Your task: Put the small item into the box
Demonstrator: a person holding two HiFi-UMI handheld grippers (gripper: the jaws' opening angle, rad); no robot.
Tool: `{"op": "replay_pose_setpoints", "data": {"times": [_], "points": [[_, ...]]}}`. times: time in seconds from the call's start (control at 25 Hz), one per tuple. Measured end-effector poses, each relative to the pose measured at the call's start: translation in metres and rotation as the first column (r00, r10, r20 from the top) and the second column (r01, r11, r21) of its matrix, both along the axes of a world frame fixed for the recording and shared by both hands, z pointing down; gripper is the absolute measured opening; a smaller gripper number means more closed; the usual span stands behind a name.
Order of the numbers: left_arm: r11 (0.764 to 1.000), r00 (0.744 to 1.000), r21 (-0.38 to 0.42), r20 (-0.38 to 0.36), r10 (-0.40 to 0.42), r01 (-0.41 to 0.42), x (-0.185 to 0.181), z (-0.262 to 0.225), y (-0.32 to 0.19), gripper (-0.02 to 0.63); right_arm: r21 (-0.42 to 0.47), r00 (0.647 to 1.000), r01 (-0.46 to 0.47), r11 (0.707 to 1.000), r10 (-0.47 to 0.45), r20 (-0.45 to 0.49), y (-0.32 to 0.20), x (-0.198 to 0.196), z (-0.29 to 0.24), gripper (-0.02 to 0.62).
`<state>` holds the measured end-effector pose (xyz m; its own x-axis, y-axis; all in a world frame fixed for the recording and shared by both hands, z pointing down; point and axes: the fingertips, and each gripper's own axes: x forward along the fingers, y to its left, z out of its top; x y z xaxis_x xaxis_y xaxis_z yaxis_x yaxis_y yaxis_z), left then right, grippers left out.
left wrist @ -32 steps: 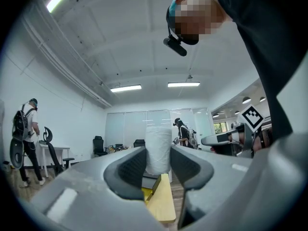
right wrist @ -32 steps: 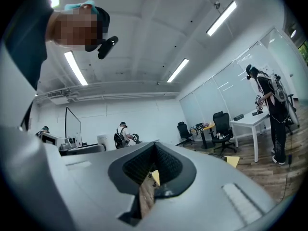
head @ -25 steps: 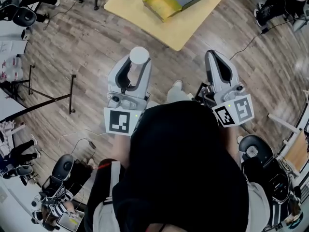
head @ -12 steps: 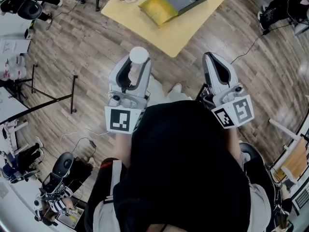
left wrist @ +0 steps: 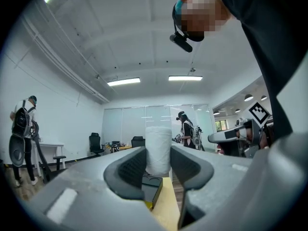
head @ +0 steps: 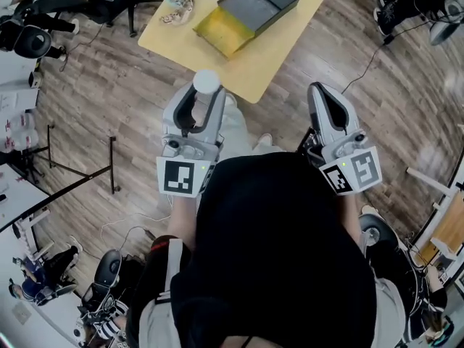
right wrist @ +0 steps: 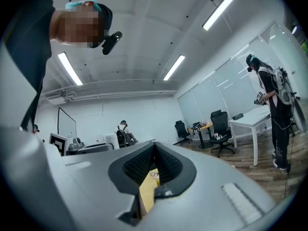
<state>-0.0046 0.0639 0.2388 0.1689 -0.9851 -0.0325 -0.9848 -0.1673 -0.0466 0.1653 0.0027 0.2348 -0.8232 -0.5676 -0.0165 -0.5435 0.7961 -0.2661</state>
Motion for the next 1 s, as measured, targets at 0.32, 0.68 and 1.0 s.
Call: {"op": "replay_pose_setpoints", "data": {"times": [0.32,0.68,1.0], "points": [[0.998,0.998,-0.022,-0.028,0.064,-0.065,-0.04,0.009,-0.06,0.167,-0.019,0.997,-0.082,0.996,0.082,-0.013,-0.047,-0.029,0.003,0.002],[0.987,0.988,-0.053,-0.032,0.152,-0.154,-0.093,0.015,-0.124,0.167,-0.02,0.987,-0.158,0.987,0.157,-0.034,-0.093,-0.086,-0.002,0.002],[0.966,0.969,-0.076,-0.042,0.244,-0.247,-0.123,0.03,-0.158,0.167,-0.028,0.971,-0.232,0.972,0.231,-0.057,-0.114,-0.121,0.002,0.002]]}}
